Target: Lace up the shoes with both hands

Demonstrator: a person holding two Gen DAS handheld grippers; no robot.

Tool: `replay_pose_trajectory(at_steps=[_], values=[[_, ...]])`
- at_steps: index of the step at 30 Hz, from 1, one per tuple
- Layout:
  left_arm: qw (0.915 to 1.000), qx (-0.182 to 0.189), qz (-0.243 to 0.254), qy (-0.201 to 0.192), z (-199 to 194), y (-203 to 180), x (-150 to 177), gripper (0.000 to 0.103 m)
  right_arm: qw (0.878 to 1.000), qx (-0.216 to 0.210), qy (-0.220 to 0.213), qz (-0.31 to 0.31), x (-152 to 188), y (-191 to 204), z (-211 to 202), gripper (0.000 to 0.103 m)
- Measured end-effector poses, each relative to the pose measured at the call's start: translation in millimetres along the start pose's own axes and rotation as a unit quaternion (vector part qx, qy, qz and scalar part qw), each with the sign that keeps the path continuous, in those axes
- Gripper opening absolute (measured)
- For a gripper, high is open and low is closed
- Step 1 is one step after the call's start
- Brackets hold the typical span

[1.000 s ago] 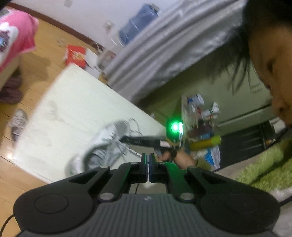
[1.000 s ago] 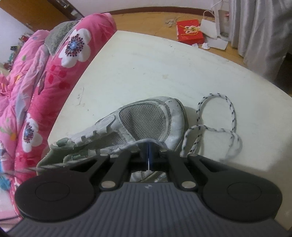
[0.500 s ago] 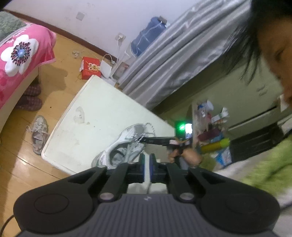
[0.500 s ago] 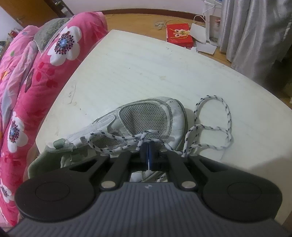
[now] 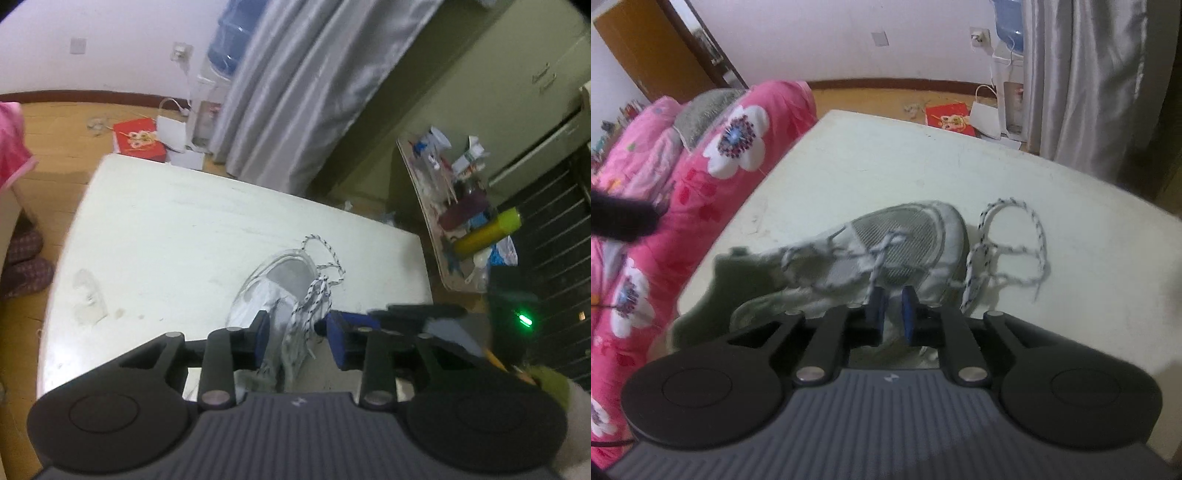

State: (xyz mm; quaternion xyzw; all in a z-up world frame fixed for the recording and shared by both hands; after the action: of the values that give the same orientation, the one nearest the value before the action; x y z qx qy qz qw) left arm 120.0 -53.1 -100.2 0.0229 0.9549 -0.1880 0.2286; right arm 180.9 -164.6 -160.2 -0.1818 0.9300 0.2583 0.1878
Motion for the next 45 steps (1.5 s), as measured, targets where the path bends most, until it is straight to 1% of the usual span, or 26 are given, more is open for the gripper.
replay_pose_trajectory(at_steps=[2,4,5,8,10,13,15,17,18,20,21,26,30,32,34,36,40,42,44,45], values=[[0.9999,-0.007,0.014,0.007,12,-3,-5,0.041,1.000,-0.013,-0.014,0.021,0,-4,-9,0.015],[0.9996,-0.015,0.020,0.010,22,-6,-7,0.042,0.997,-0.028,-0.031,0.057,-4,-13,-16,0.016],[0.9997,-0.016,0.015,0.013,25,-6,-7,0.042,0.995,-0.037,-0.039,0.078,-7,-19,-19,0.018],[0.9997,-0.015,-0.005,0.017,28,-7,0,0.042,0.987,-0.057,-0.042,0.141,-14,-33,-19,0.019],[0.9997,-0.015,0.002,0.021,27,-12,6,0.041,0.981,-0.073,-0.034,0.177,-16,-38,-18,0.019],[0.9983,-0.017,0.050,0.025,25,-31,17,0.040,0.971,-0.091,-0.023,0.218,-15,-45,-18,0.019],[0.9954,-0.016,0.091,0.025,29,-49,22,0.040,0.964,-0.097,-0.016,0.245,-12,-52,-18,0.019],[0.9922,-0.026,0.119,0.026,38,-62,26,0.040,0.959,-0.100,-0.011,0.265,-9,-59,-18,0.020],[0.9901,-0.036,0.131,0.035,47,-67,29,0.040,0.958,-0.097,-0.009,0.269,-7,-61,-18,0.020],[0.9874,-0.054,0.140,0.049,62,-72,31,0.034,0.959,-0.090,-0.003,0.270,-4,-65,-17,0.020],[0.9863,-0.064,0.142,0.054,69,-73,32,0.034,0.959,-0.088,-0.001,0.271,-3,-66,-16,0.021],[0.9862,-0.084,0.128,0.063,89,-71,28,0.033,0.959,-0.091,0.004,0.270,-3,-69,-17,0.021],[0.9850,-0.102,0.122,0.066,96,-70,25,0.033,0.957,-0.094,0.004,0.274,-4,-73,-16,0.021],[0.9863,-0.106,0.108,0.066,98,-69,21,0.033,0.956,-0.094,0.004,0.276,-4,-76,-17,0.021],[0.9890,-0.102,0.086,0.066,100,-67,18,0.033,0.956,-0.094,0.004,0.278,-3,-79,-17,0.021],[0.9894,-0.104,0.071,0.072,105,-64,18,0.033,0.955,-0.094,0.004,0.282,-2,-82,-17,0.021],[0.9884,-0.120,0.056,0.075,112,-61,18,0.029,0.952,-0.094,0.004,0.291,-1,-90,-19,0.021],[0.9876,-0.130,0.045,0.076,116,-58,19,0.025,0.951,-0.095,0.004,0.295,-1,-93,-20,0.021],[0.9868,-0.141,0.028,0.076,120,-53,19,0.015,0.950,-0.096,0.006,0.296,-2,-96,-20,0.021],[0.9863,-0.145,0.019,0.076,121,-51,18,0.014,0.950,-0.097,0.007,0.297,-2,-96,-20,0.021]])
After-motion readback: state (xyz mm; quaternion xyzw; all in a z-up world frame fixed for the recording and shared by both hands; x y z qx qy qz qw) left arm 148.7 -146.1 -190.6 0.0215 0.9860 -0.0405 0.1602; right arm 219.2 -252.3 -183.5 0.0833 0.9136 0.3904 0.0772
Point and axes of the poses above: each gripper's, at about its wrist camera, not at the fingertips, and z roughly the way its jaws point, y to its left, x to its underside, the point moved 9 cm from there along z, roughly the way its jaws point, and after that the axes turned 8 degrees about z, right-handed, at the moved point
